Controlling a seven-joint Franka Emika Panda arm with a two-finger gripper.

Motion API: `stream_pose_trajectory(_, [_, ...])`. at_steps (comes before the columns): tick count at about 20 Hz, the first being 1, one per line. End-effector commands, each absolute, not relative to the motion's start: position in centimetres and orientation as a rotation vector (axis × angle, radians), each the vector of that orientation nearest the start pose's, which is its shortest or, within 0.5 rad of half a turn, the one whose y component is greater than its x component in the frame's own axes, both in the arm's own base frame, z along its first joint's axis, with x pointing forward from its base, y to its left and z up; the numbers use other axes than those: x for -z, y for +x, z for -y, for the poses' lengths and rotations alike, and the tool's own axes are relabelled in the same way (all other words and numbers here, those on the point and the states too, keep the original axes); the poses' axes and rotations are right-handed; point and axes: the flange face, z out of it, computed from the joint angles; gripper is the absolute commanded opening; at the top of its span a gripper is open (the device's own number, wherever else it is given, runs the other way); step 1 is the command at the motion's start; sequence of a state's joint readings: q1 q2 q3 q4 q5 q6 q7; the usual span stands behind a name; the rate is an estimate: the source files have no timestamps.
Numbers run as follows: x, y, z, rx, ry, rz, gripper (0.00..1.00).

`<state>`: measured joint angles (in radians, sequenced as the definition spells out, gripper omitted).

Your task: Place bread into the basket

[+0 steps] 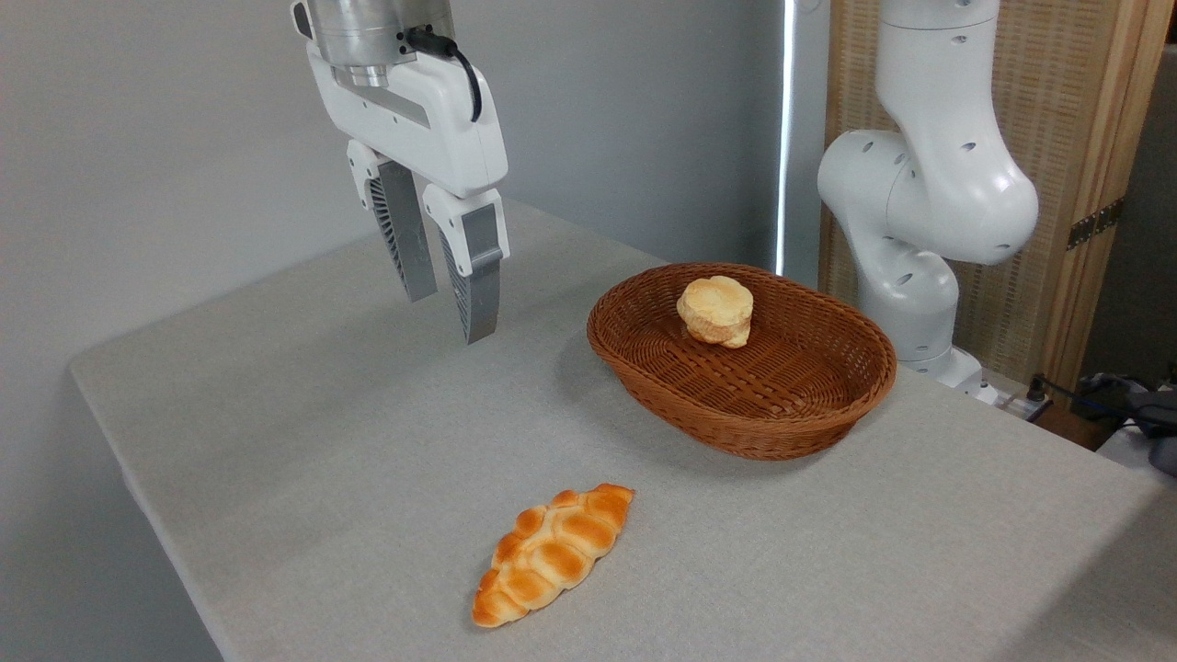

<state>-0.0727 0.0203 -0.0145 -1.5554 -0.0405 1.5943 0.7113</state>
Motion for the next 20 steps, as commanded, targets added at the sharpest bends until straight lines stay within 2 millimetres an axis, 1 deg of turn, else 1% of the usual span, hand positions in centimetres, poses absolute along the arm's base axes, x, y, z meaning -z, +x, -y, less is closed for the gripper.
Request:
stream_pose_trajectory(1, [-62.4, 55.5, 5.1, 0.066, -2.924, -1.215, 1.00])
stream_pose_trajectory(9, [-62.4, 55.5, 5.1, 0.069, -2.923, -1.215, 1.00])
stream_pose_trajectory(16, [-62.0, 55.3, 5.1, 0.055, -2.924, -1.220, 1.00])
stream_pose_trajectory(19, [-61.9, 54.1, 4.7, 0.054, -2.927, -1.210, 1.00])
stream_pose_trajectory(20, [-61.9, 53.5, 3.8, 0.062, -2.935, -1.187, 1.00])
